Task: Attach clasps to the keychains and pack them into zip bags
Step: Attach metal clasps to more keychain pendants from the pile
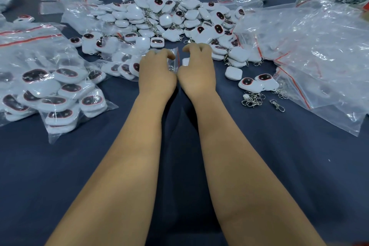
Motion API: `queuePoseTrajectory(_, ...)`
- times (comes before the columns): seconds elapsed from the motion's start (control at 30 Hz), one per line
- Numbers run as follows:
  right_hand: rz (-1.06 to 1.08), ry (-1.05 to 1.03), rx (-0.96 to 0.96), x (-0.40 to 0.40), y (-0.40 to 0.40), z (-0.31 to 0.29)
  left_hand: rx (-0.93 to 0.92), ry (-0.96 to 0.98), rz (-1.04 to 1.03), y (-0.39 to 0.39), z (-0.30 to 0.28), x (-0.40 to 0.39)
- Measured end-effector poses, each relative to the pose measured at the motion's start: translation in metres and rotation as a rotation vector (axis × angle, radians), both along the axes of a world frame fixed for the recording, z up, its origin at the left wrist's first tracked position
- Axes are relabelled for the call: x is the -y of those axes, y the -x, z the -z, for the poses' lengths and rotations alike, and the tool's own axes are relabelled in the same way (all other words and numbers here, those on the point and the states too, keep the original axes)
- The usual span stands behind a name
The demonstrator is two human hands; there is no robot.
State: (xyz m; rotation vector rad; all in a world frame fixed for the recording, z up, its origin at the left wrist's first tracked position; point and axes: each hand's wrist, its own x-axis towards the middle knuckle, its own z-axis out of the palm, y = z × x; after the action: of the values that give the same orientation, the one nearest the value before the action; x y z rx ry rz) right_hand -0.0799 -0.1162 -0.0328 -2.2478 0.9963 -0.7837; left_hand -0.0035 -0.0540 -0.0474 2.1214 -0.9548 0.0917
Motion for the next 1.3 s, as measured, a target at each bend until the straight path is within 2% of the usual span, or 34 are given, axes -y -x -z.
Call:
queuePoseTrajectory(0.17, 0.083, 0.044, -0.151, 0.007, 0.0, 0.005, -0.174, 0.173, 0.001, 0.001, -0.003, -0.001)
queuePoseTrajectory(0.3, 0.072, 0.021, -0.118, 0.009, -0.001, 0.007, -0.21, 0.183, -0.002, 0.001, -0.003, -0.001)
queuePoseTrajectory(0.43, 0.107, -0.082, 0.036, 0.01, -0.003, 0.005, -0.198, 0.119, 0.02, 0.001, -0.002, 0.0)
queuePoseTrajectory(0.6, 0.11, -0.421, 0.4, 0.009, -0.002, -0.003, -0.146, 0.081, 0.002, 0.001, -0.003, 0.001)
queuePoseTrajectory(0.67, 0.14, -0.476, 0.473, 0.009, -0.002, -0.005, -0.148, 0.082, -0.006, 0.0, -0.003, 0.001)
queuePoseTrajectory(0.8, 0.289, -0.405, 0.577, 0.013, 0.003, -0.008, -0.155, 0.086, 0.003, 0.001, -0.004, -0.001)
queuePoseTrajectory(0.93, 0.485, -0.304, 0.801, 0.025, 0.016, -0.014, -0.151, 0.068, -0.003, 0.002, -0.006, -0.001)
queuePoseTrajectory(0.97, 0.497, -0.292, 0.801, 0.029, 0.019, -0.014, -0.15, 0.063, -0.004, 0.002, -0.006, -0.001)
queuePoseTrajectory(1.0, 0.507, -0.251, 0.713, 0.031, 0.021, -0.013, -0.15, 0.059, -0.006, 0.002, -0.007, -0.001)
queuePoseTrajectory(1.1, 0.583, -0.067, 0.11, 0.034, 0.021, -0.006, -0.158, 0.047, -0.002, 0.003, -0.007, -0.001)
queuePoseTrajectory(1.13, 0.586, -0.048, -0.036, 0.032, 0.019, -0.005, -0.166, 0.048, 0.004, 0.003, -0.007, -0.001)
queuePoseTrajectory(1.23, 0.51, 0.0, -0.208, 0.025, 0.017, -0.004, -0.184, 0.056, 0.016, 0.003, -0.007, -0.001)
queuePoseTrajectory(1.3, 0.465, 0.066, -0.188, 0.023, 0.019, -0.003, -0.191, 0.053, 0.02, 0.003, -0.007, -0.001)
